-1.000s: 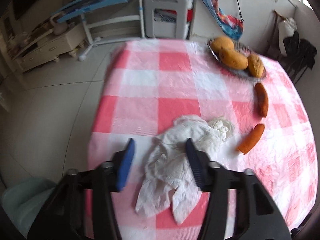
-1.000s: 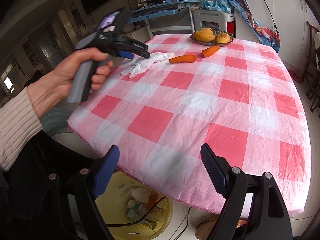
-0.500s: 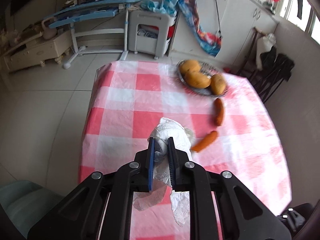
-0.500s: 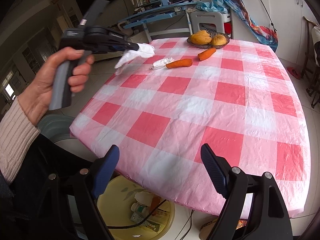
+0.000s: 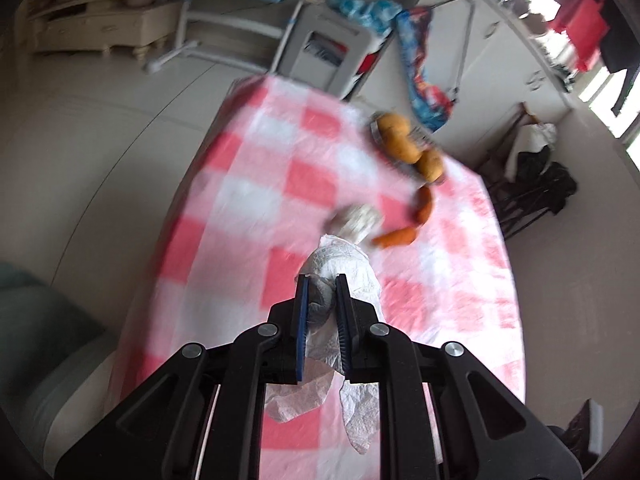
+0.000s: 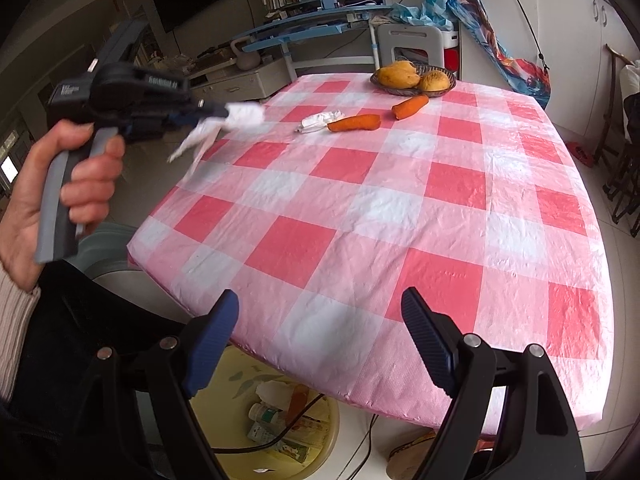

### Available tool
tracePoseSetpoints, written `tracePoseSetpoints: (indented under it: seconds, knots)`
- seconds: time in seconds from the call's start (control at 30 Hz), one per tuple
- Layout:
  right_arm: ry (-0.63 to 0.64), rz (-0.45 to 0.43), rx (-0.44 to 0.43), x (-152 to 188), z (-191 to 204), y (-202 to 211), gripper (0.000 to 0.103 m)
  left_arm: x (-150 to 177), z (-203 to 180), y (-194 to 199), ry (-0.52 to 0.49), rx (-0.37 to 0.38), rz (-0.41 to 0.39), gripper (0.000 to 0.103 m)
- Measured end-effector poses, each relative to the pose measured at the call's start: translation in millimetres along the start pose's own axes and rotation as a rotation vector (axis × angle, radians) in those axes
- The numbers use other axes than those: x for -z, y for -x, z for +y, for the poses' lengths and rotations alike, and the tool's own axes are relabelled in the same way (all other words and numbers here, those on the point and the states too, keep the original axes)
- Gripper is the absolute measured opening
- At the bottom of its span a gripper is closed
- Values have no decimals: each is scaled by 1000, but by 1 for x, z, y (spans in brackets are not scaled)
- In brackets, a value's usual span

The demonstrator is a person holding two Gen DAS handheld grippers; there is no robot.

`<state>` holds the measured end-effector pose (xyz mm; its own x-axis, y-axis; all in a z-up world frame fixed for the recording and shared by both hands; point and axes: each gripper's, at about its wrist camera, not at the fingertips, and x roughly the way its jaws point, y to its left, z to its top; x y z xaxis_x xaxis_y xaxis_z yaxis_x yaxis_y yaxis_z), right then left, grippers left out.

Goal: Collect trash
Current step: 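Lift the white tissue off the tablecloth with the left tool and hold it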

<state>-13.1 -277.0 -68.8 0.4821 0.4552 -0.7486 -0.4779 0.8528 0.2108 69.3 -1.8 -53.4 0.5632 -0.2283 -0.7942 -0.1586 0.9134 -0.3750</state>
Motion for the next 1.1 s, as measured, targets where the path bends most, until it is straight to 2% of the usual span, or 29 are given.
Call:
tracePoseSetpoints:
  seconds: [0.1,0.33,0.47,0.6,1.1]
  knots:
    - [4,2,11,1,1,-1,80,7,-6,-6,-23,-34,20,13]
    - [5,-5,36,1,1,-1,80,15,-49,-2,-197,-94,-33,13]
    - [1,0,53,1,0,-5,80,16,-65,8,-258,-113,-73,13]
    - [11,-9,79,-1,4,-9,80,14,-71,18,-281,-113,-100,13]
    - [48,7,109,-5,20,-24,80,15,-79,30,-291,-77,-119,13]
